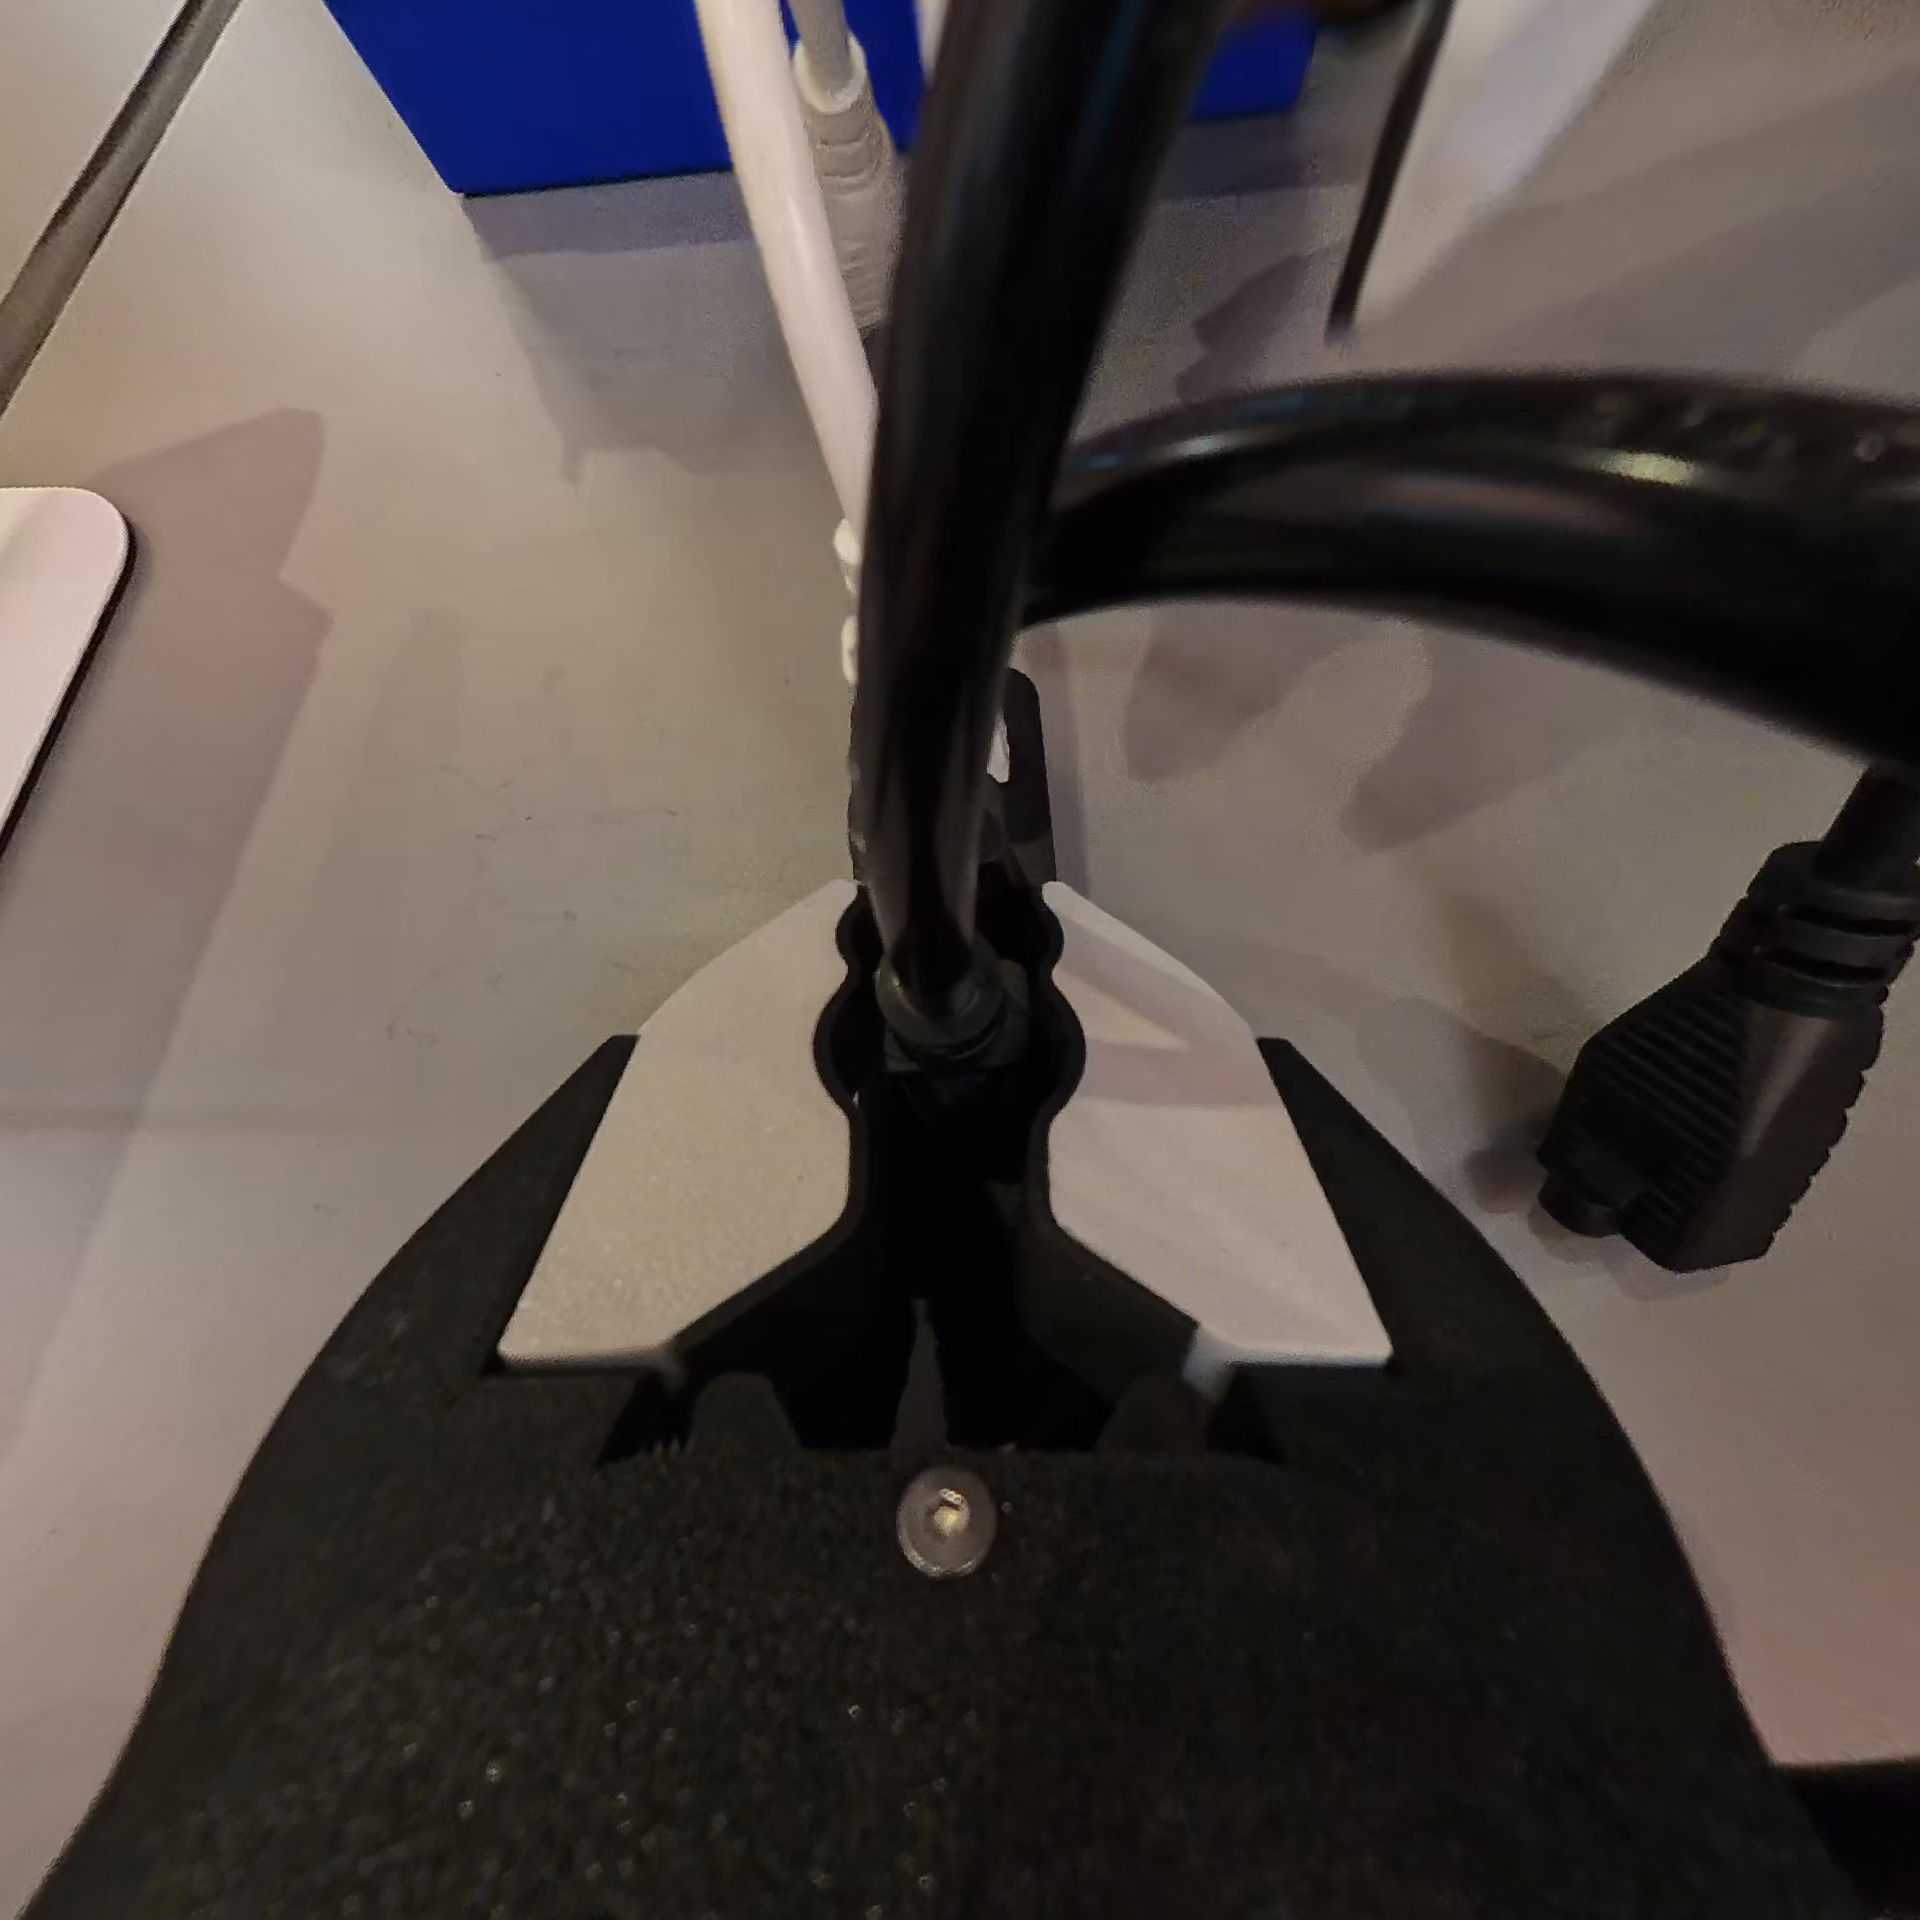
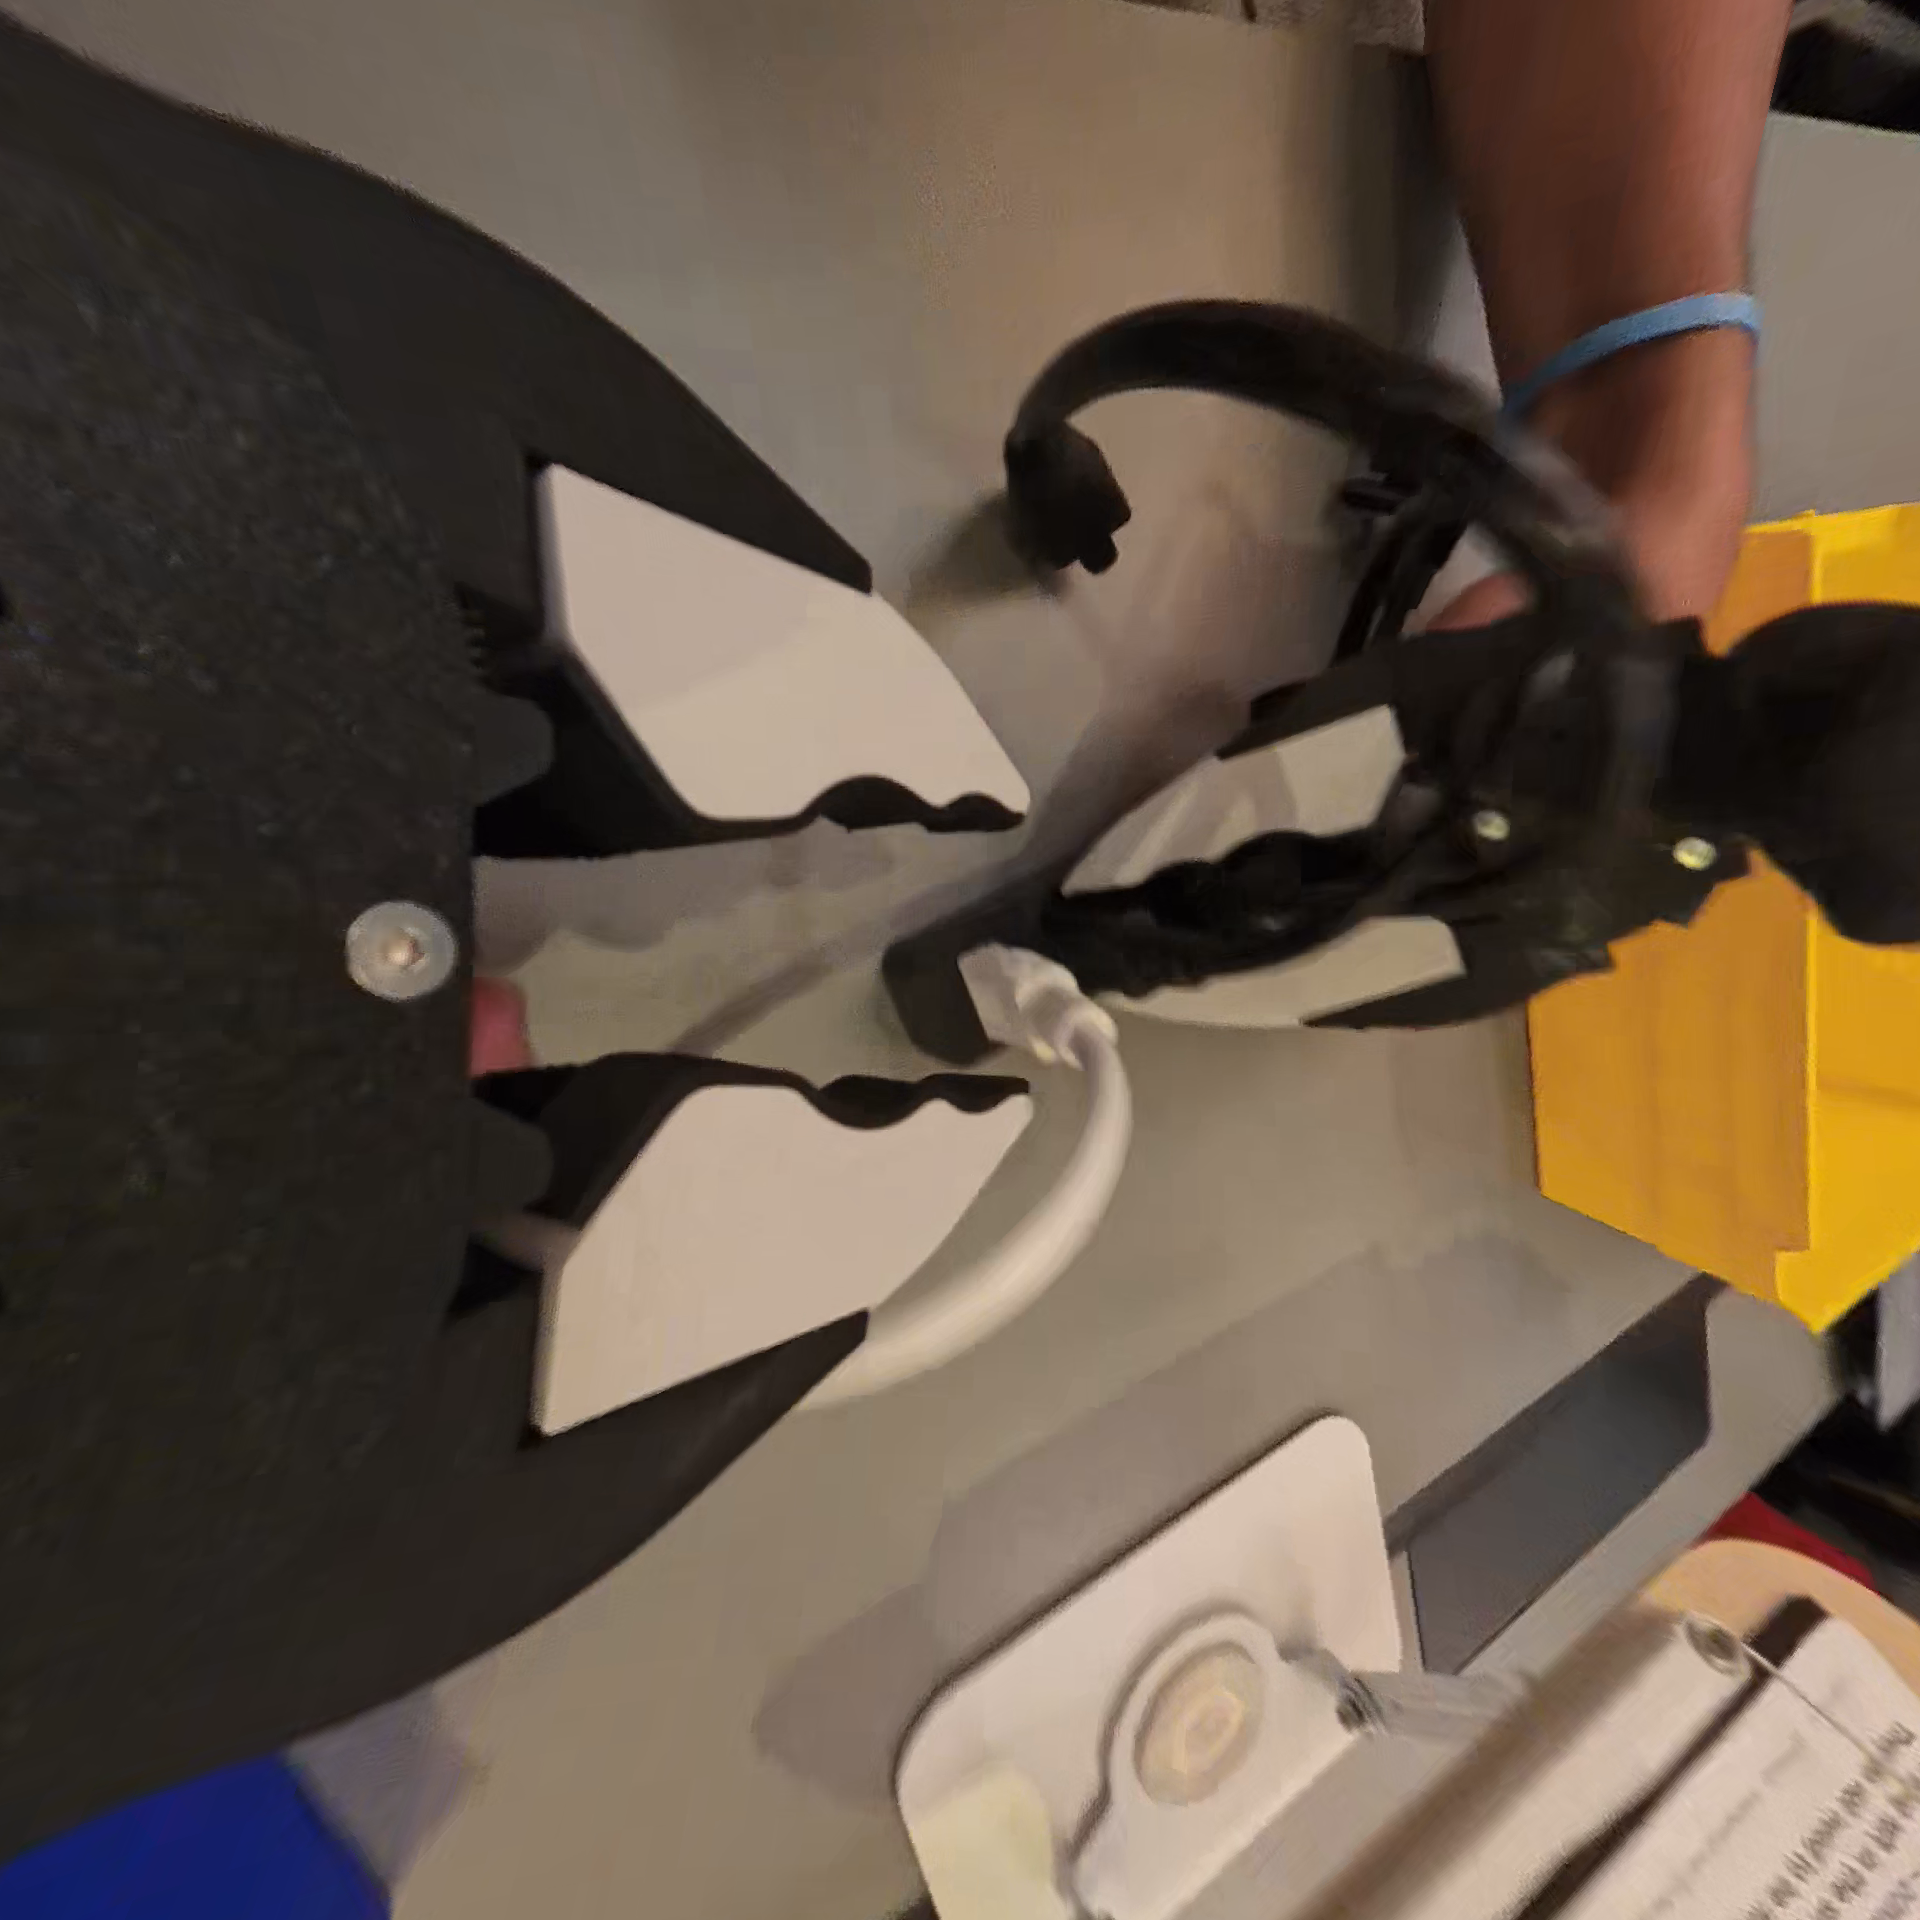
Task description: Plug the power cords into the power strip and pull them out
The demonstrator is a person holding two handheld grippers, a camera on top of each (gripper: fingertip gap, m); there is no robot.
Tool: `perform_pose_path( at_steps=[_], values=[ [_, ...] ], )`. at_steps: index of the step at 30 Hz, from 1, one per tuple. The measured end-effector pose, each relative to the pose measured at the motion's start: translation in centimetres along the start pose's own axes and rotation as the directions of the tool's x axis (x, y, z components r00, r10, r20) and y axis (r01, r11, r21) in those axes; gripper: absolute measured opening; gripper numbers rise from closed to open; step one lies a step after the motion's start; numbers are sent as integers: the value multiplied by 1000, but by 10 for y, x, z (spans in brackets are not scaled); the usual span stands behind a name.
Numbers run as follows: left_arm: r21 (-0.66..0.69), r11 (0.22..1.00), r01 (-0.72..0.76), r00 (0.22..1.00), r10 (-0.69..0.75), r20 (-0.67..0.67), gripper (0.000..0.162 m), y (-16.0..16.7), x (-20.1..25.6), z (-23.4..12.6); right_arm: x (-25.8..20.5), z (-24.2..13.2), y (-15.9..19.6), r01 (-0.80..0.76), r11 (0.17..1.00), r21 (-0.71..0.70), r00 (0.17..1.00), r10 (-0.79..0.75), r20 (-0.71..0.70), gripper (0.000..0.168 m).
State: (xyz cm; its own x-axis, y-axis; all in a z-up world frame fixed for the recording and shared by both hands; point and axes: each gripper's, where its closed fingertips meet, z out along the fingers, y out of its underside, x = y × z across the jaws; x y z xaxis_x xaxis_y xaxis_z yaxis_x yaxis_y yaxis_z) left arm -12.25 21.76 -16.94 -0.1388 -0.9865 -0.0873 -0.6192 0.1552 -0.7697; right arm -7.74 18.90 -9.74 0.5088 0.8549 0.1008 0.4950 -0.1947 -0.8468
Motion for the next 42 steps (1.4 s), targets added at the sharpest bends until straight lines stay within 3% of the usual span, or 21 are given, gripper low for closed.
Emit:
perform_pose_path(
  at_steps=[3,5,6,8,10,17,20,24,35,42],
  values=[
    [6,999,-35,999,35,-41,27,-1,6,0,-3,26,37,-8,997,81,993,17,-115,43],
    [7,999,-53,996,54,-69,27,-1,10,0,8,35,42,-72,996,50,990,78,-121,37],
    [8,998,-56,995,56,-79,27,-1,12,0,1,40,33,-62,995,75,997,64,-30,42],
    [8,998,-60,994,60,-90,27,-1,13,-1,-10,48,39,7,1000,1,994,-7,110,35],
    [7,998,-62,993,63,-96,27,-1,14,-1,-6,60,50,108,992,-70,987,-99,125,37],
    [18,997,-71,994,73,-82,27,-1,14,-2,-9,63,37,85,996,9,956,-84,281,25],
    [38,997,-74,994,77,-75,27,-2,14,-3,-9,62,34,67,997,26,955,-71,287,24],
    [143,989,-30,994,44,-97,27,-11,17,-12,-12,53,10,-72,984,164,936,10,351,23],
    [185,982,34,997,-21,-74,27,-16,16,-15,-11,53,-2,-186,961,205,919,96,382,23],
    [441,879,180,984,-153,-97,26,-54,7,-32,5,34,-44,-264,848,460,941,122,315,27]
  ],
)
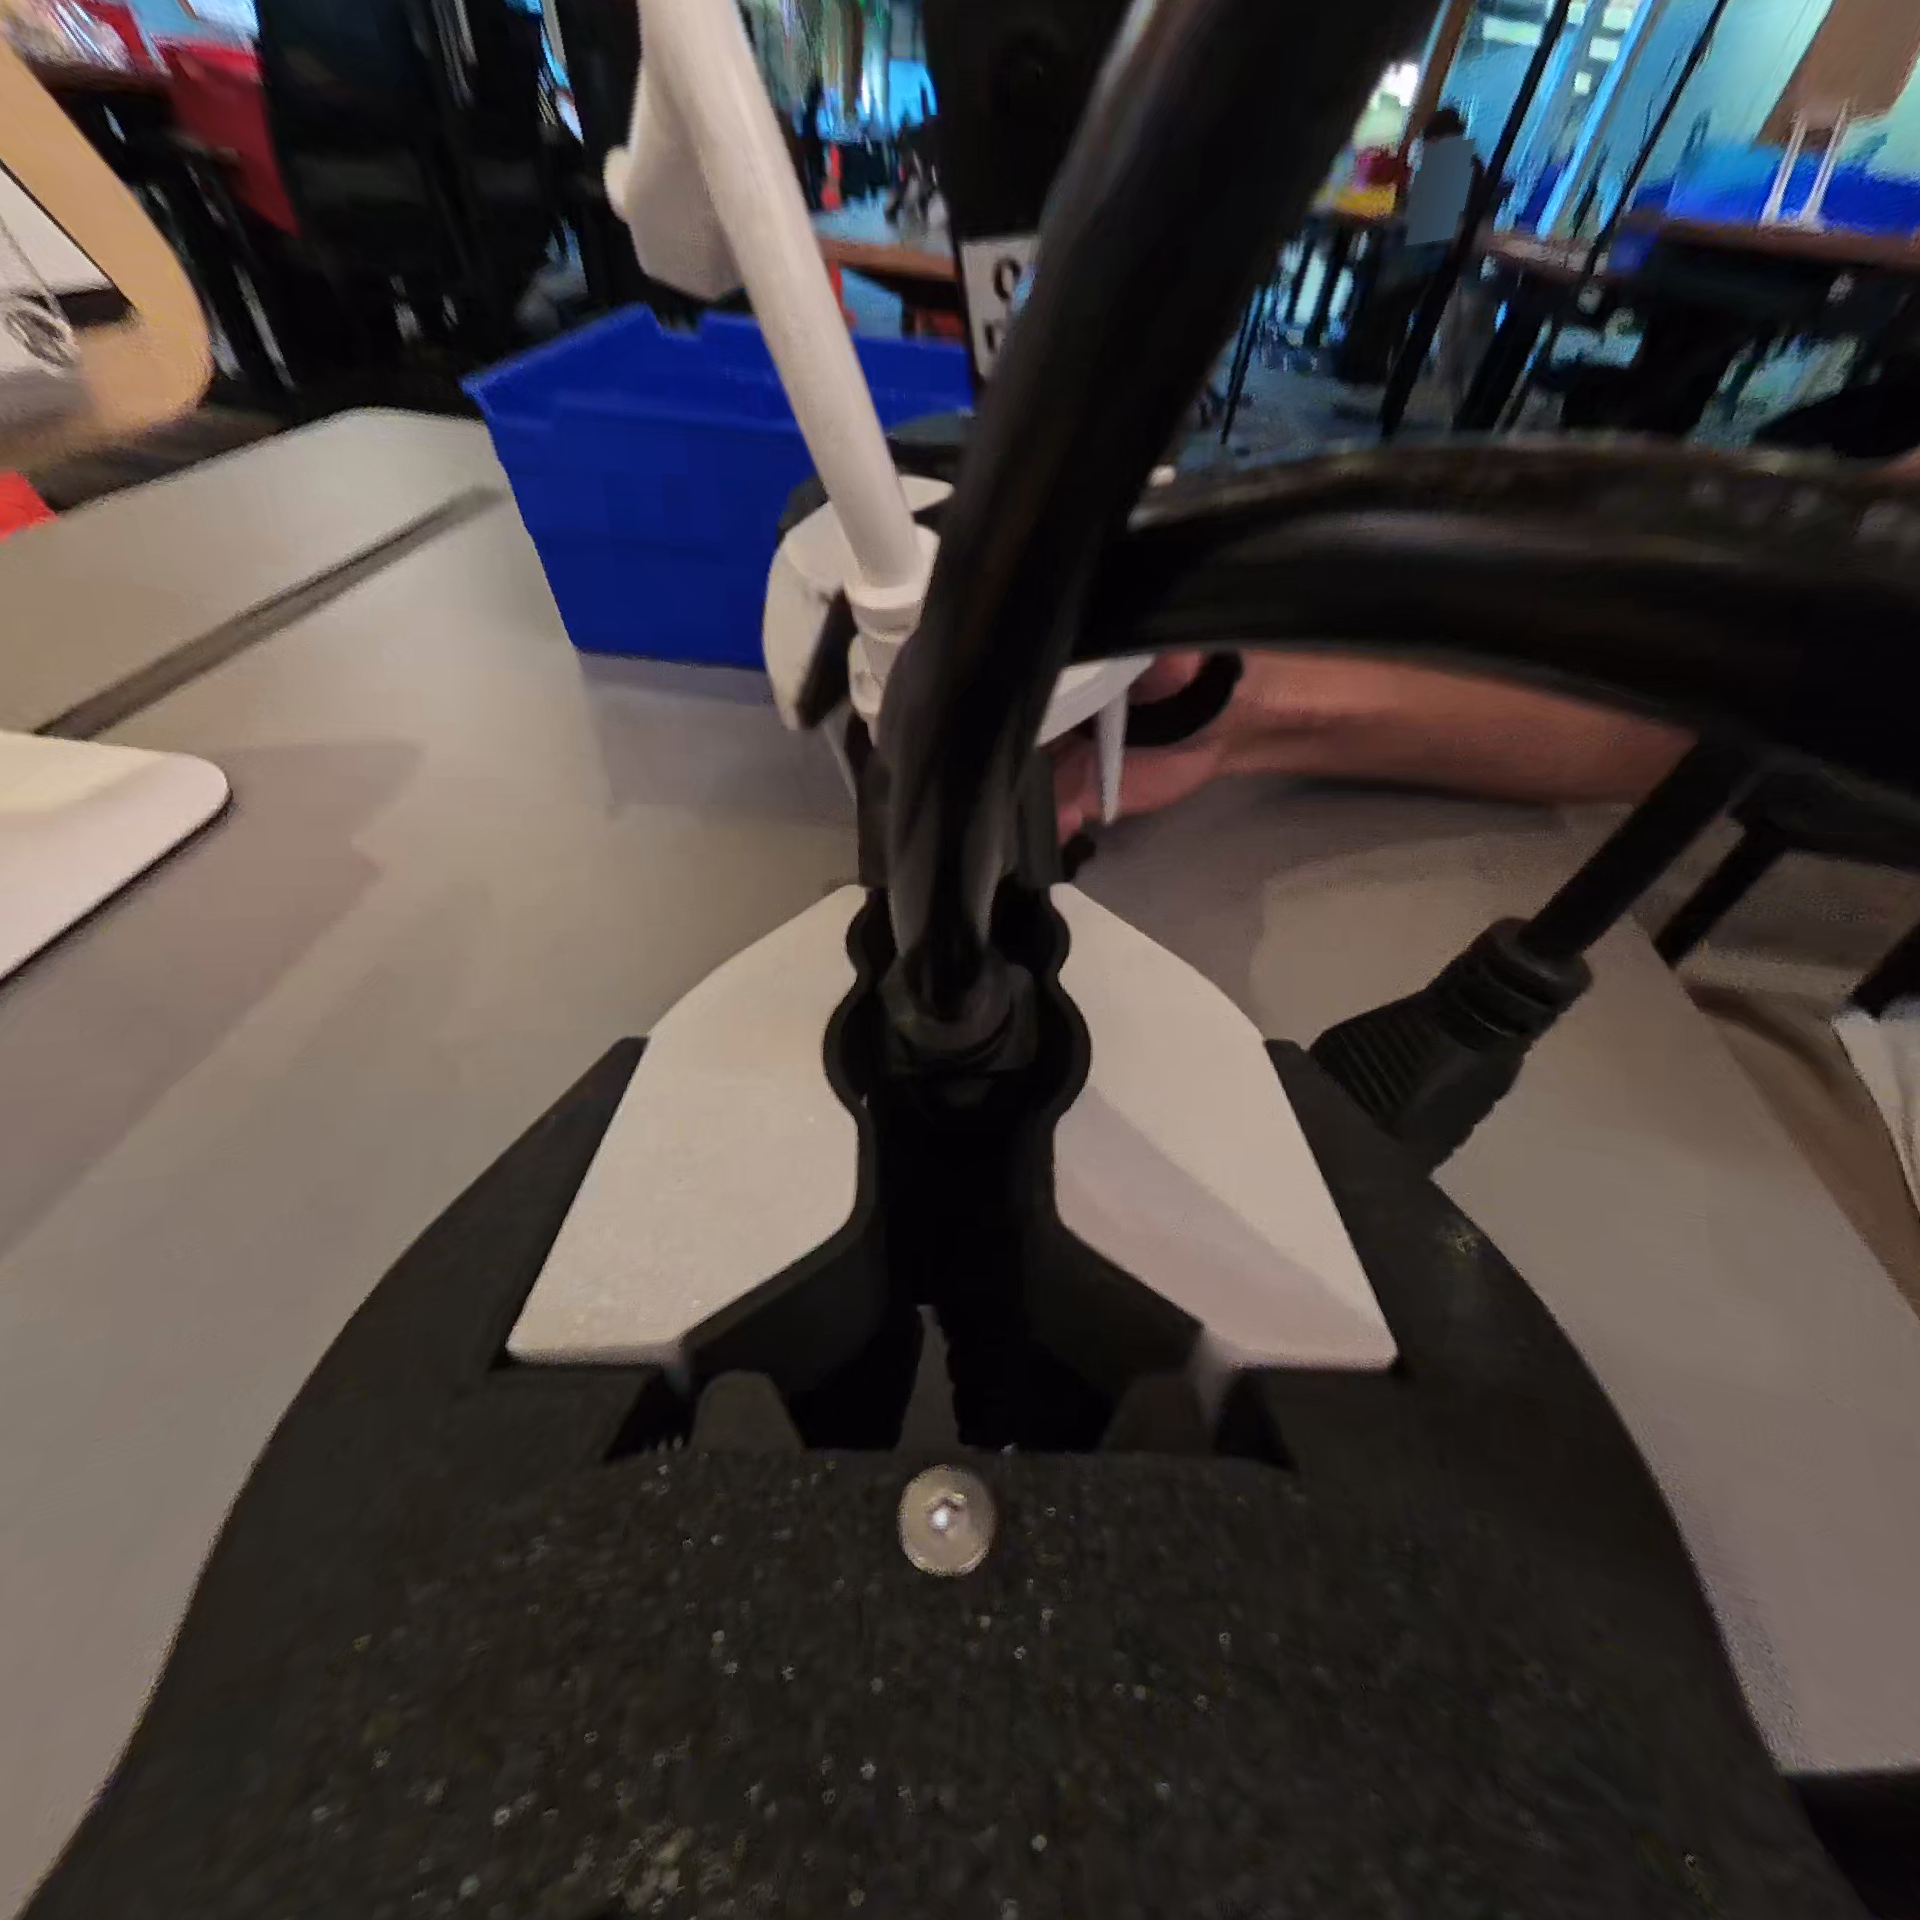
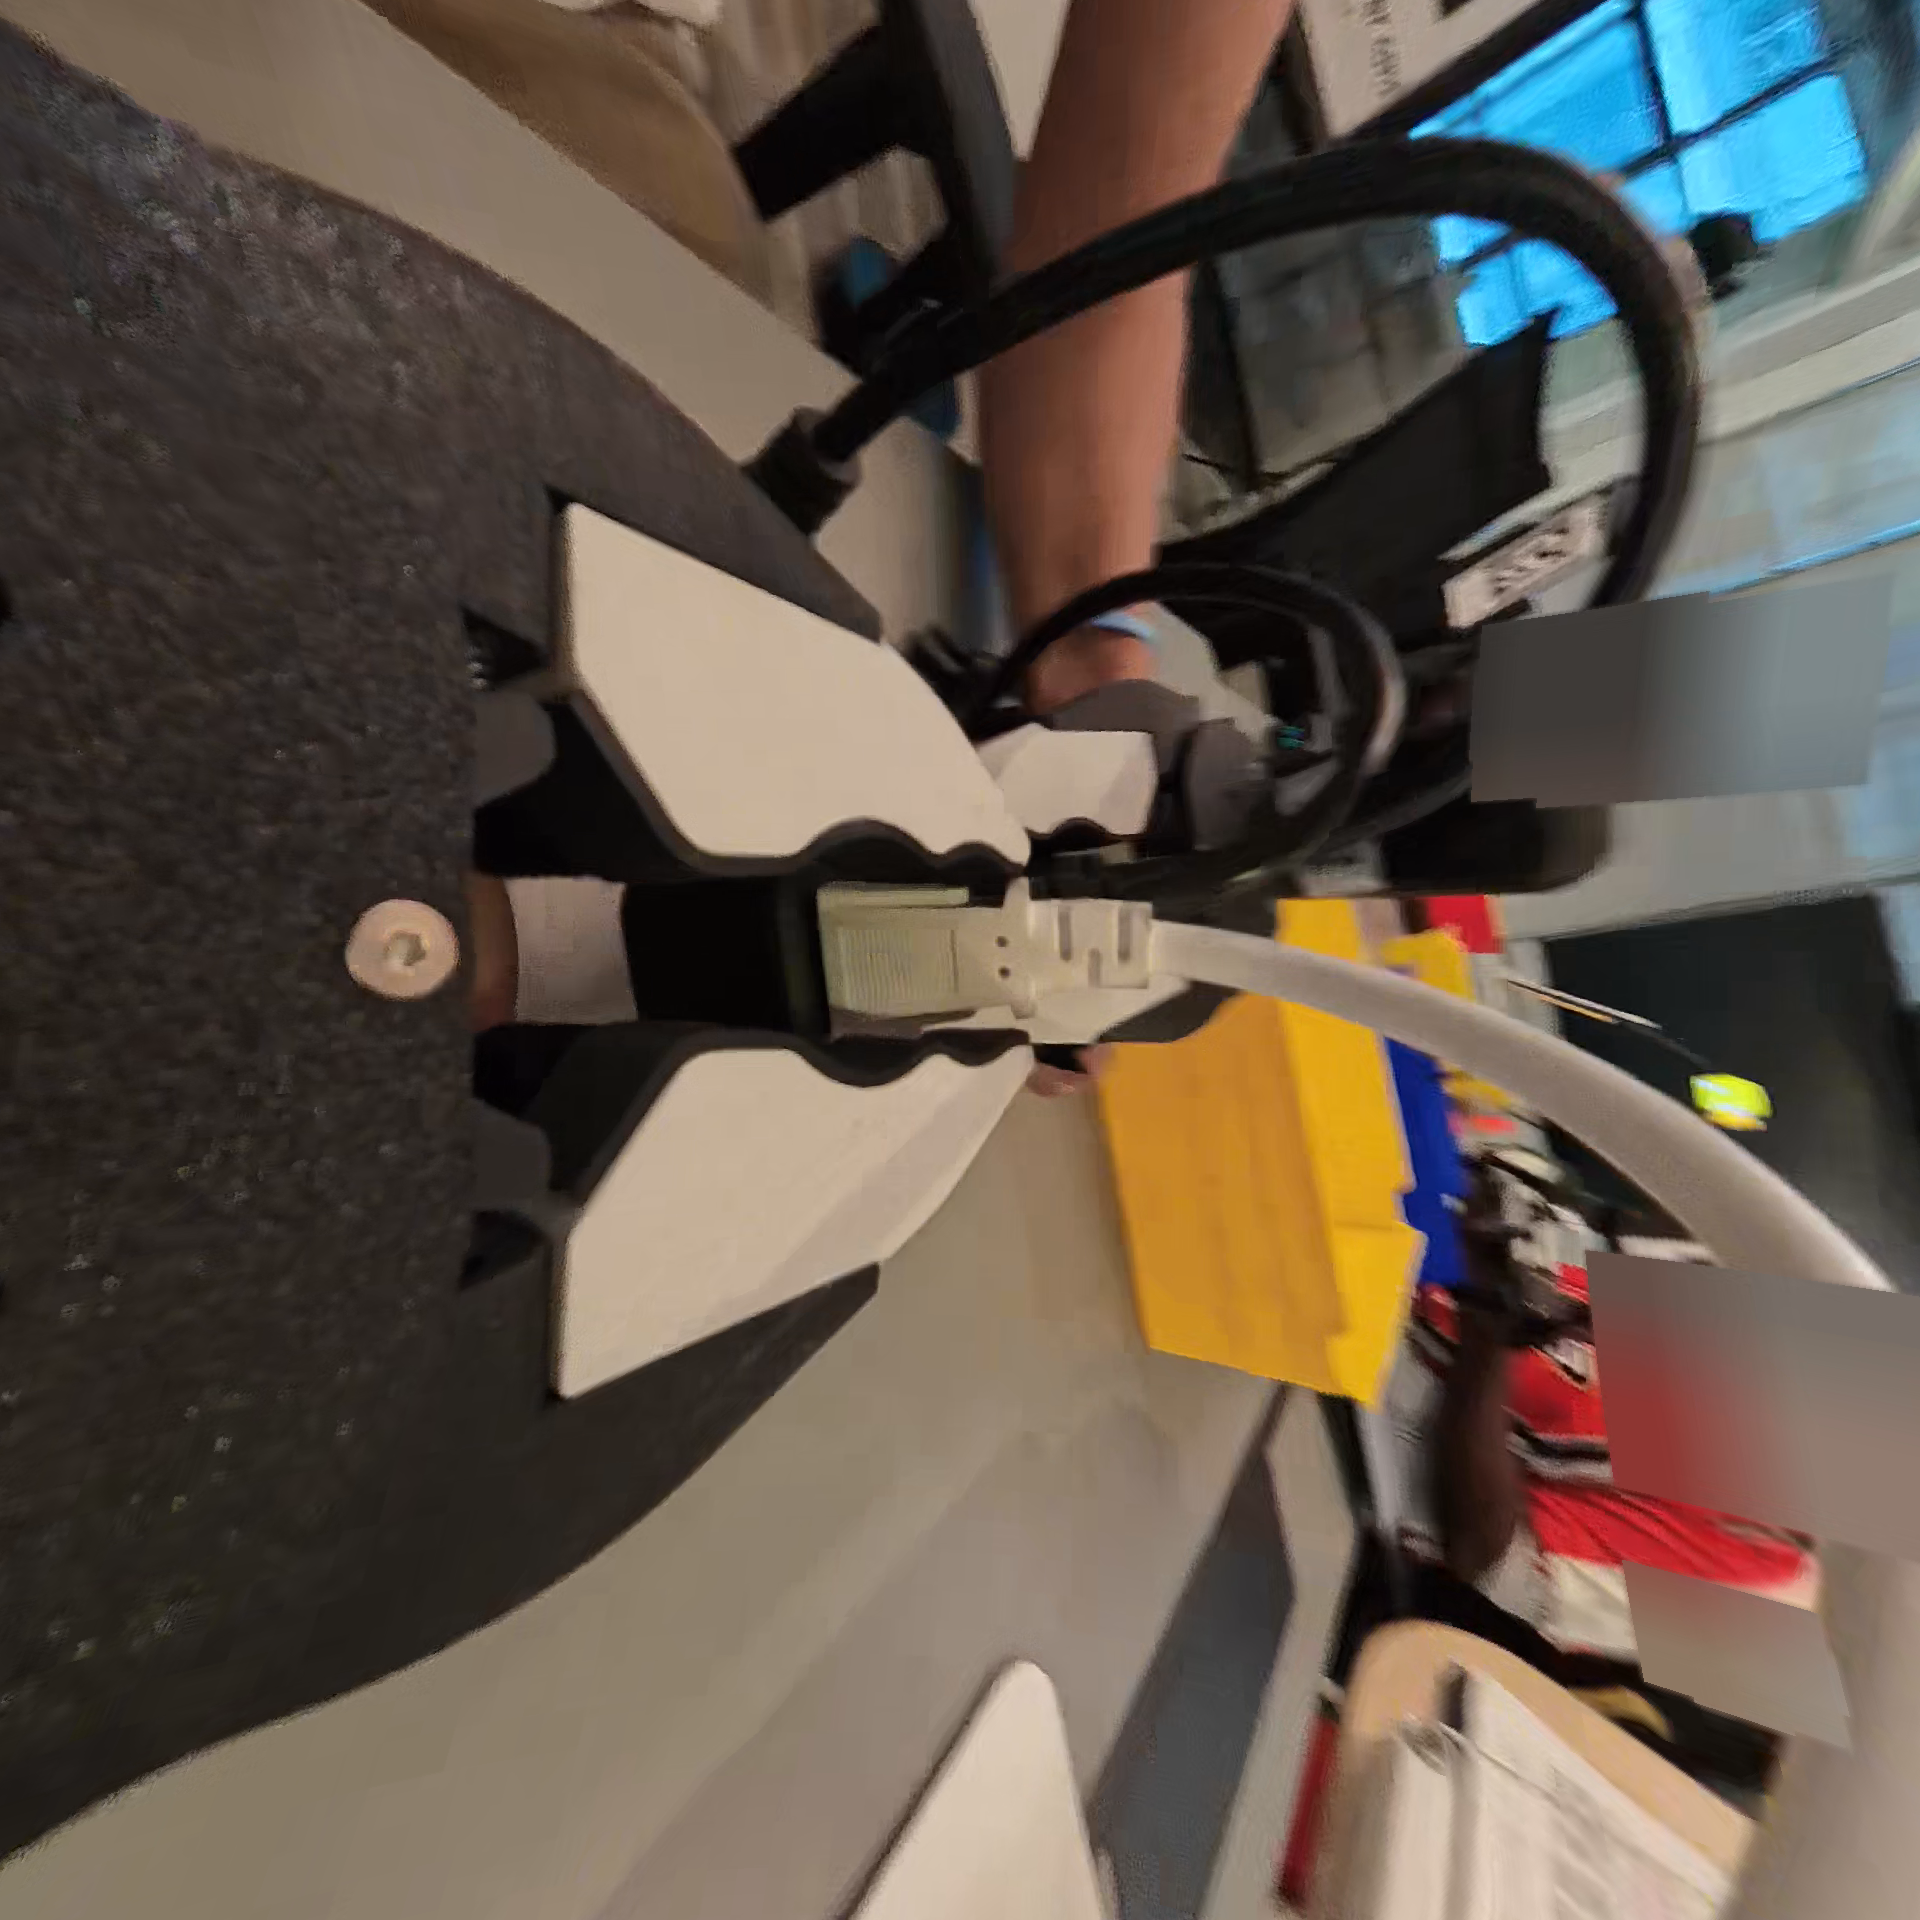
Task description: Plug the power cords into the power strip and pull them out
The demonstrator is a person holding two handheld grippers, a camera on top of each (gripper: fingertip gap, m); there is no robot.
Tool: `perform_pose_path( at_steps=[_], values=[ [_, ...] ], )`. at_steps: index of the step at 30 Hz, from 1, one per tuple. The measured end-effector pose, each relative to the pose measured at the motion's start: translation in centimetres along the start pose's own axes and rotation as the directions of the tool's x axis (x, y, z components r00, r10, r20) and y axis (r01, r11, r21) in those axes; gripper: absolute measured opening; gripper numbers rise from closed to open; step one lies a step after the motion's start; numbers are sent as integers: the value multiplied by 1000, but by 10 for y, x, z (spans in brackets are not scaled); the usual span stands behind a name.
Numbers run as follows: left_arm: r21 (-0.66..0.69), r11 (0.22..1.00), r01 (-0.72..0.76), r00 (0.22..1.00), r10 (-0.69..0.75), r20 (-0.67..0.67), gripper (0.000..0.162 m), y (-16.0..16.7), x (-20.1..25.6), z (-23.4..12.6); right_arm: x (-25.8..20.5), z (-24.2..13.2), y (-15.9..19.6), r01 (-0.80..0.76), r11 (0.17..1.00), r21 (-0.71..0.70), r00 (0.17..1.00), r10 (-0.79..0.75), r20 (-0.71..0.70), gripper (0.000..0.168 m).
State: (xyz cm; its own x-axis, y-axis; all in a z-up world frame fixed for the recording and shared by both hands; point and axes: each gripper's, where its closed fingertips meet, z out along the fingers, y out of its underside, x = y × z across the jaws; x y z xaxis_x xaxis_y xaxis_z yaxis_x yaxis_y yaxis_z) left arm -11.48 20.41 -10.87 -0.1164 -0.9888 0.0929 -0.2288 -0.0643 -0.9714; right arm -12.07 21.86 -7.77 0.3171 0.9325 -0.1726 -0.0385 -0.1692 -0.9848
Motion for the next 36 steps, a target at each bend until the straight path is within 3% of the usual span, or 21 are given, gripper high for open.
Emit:
perform_pose_path(
  at_steps=[6,8,12,14,17,20,24,27,29,31,33,36],
  values=[
    [202,974,104,995,-102,-22,26,-31,-2,4,8,-19,-41,-5,967,253,992,36,-121,68],
    [294,942,163,987,-156,-46,26,-44,-2,3,15,-28,-46,-64,944,324,984,115,-139,69],
    [464,840,281,959,-268,-95,26,-67,-4,3,7,-24,-45,-213,905,368,971,237,-22,65],
    [494,820,288,955,-282,-89,26,-71,-5,5,3,-21,-44,-210,908,363,974,226,-1,51],
    [474,841,260,962,-267,-55,26,-69,-5,9,9,-27,-47,-212,895,392,972,235,-10,48],
    [367,910,191,977,-213,20,26,-62,-10,11,18,-37,-46,-220,888,403,967,254,-31,49],
    [-49,998,42,993,-36,116,26,-27,-18,6,32,-53,-39,-62,952,300,963,136,-232,54],
    [-355,934,-44,986,99,137,26,20,-25,-3,34,-57,-10,-8,998,64,920,32,-389,52],
    [-489,871,-42,989,106,103,26,54,-22,-4,11,-54,27,-142,983,-115,910,85,-405,55],
    [-469,883,-24,997,53,49,26,59,-12,1,-24,-51,56,-180,944,-276,925,67,-374,53],
    [-477,877,-53,998,58,-4,26,60,-3,3,-44,-56,68,-85,897,-435,934,-80,-348,53],
    [-471,877,-94,995,77,-56,27,59,6,11,-38,-68,37,130,839,-529,879,-344,-329,47]
  ],
)
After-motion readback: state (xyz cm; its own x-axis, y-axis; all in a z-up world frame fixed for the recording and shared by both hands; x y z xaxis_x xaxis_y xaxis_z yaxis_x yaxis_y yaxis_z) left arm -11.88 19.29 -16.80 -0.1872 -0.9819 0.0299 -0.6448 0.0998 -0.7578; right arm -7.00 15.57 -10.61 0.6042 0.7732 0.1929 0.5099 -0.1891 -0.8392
